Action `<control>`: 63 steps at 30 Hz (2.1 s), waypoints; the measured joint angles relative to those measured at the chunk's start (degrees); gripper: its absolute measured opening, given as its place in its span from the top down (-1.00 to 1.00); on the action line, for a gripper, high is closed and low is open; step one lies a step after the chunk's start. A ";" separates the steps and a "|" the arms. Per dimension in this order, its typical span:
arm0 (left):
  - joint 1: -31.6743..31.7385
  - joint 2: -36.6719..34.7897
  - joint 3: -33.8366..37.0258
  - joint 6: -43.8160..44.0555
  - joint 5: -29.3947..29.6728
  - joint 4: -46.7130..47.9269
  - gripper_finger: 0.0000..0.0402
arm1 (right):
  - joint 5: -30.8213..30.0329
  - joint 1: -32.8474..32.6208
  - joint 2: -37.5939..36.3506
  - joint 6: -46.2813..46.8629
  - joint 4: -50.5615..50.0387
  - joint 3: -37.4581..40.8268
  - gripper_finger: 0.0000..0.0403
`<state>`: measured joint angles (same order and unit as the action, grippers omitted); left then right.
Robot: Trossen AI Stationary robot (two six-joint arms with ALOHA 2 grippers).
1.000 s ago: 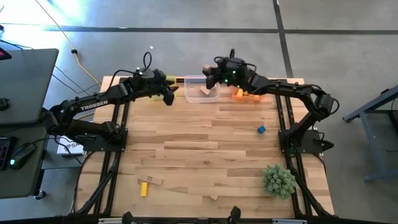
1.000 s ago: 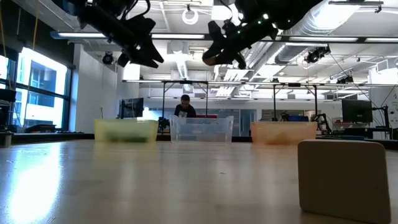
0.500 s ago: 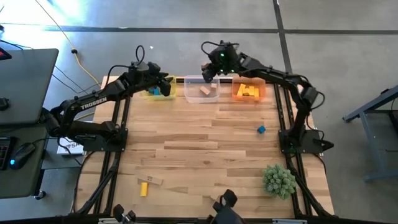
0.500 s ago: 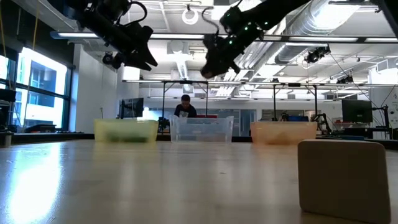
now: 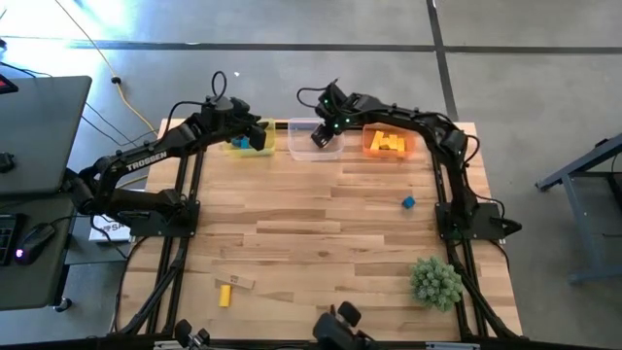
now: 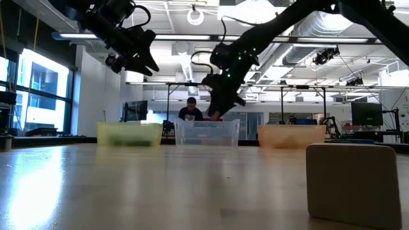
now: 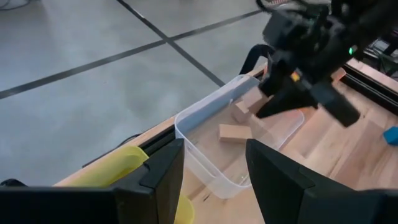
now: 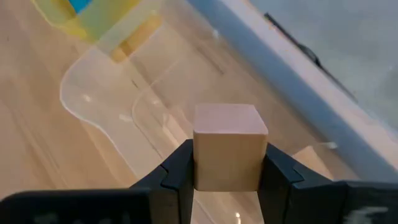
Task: Sort & place blocks by color
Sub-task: Put the brown block into the transparent bin, then put the light brown block into the transparent bin
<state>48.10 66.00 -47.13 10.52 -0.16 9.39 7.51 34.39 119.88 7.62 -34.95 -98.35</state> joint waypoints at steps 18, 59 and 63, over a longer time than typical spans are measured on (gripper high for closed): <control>0.00 0.00 0.00 -0.20 0.00 0.28 0.19 | -1.16 -1.09 3.93 -0.10 -2.33 0.02 0.46; 2.58 -0.37 0.00 -6.25 -6.02 15.16 -0.08 | -11.86 -13.23 -9.86 15.97 -3.99 0.02 -0.04; 1.26 -1.36 0.02 -6.26 -9.28 20.20 -0.08 | -15.49 -14.93 -11.94 17.16 -6.02 0.02 -0.04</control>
<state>49.36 64.64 -47.11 4.27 -9.44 29.59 -7.98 19.46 107.95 24.78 -40.97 -98.32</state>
